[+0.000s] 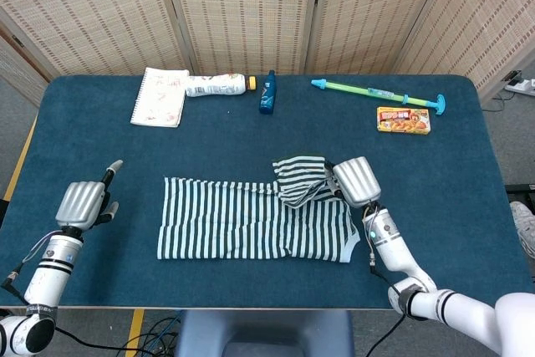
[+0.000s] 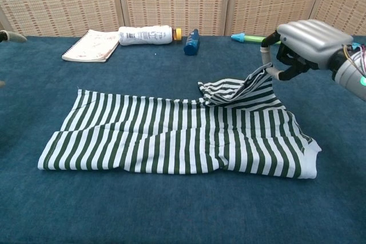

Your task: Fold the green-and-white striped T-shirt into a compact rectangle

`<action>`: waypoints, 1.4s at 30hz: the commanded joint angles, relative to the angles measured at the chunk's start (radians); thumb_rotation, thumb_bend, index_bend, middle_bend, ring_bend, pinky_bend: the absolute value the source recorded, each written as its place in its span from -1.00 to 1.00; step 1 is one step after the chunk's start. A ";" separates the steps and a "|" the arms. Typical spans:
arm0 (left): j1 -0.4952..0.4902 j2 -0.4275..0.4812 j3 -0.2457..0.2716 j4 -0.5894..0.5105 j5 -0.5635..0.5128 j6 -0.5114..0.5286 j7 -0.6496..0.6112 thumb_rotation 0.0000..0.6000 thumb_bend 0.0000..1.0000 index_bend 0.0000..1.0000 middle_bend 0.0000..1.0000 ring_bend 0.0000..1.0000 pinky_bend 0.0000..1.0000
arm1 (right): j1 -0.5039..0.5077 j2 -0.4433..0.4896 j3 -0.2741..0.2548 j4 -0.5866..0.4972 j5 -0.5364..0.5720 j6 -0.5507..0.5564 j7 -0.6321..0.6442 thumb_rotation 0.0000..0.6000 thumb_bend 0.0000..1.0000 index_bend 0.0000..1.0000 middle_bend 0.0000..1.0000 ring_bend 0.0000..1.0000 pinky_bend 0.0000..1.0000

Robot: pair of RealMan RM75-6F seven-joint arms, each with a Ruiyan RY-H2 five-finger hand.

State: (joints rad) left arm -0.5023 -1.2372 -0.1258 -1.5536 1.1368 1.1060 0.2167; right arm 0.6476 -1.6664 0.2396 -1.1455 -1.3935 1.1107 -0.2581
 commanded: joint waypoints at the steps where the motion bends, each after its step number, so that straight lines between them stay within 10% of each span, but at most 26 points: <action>1: 0.005 0.003 0.005 -0.002 0.004 0.000 -0.003 1.00 -0.17 -1.00 0.79 0.67 1.00 | 0.032 -0.032 0.031 0.040 0.041 -0.029 -0.027 1.00 -0.12 0.14 0.97 1.00 1.00; 7: 0.020 0.007 0.014 0.000 0.010 0.001 -0.011 1.00 -0.17 -1.00 0.79 0.67 1.00 | 0.094 -0.099 0.076 0.149 0.108 -0.081 -0.047 1.00 -0.13 0.11 0.96 1.00 1.00; 15: 0.035 0.007 0.022 0.013 0.004 -0.007 -0.019 1.00 -0.18 -1.00 0.79 0.67 1.00 | 0.182 -0.152 0.115 0.266 0.160 -0.146 -0.063 1.00 -0.31 -0.43 0.91 1.00 1.00; 42: 0.060 0.007 0.030 0.016 0.001 -0.028 -0.036 1.00 -0.18 -1.00 0.79 0.67 1.00 | 0.340 -0.173 0.117 0.348 0.424 -0.443 -0.283 1.00 -0.28 -0.45 0.91 1.00 1.00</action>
State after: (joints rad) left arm -0.4424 -1.2295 -0.0956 -1.5381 1.1382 1.0780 0.1809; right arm 0.9753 -1.8311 0.3608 -0.8120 -0.9820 0.6820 -0.5291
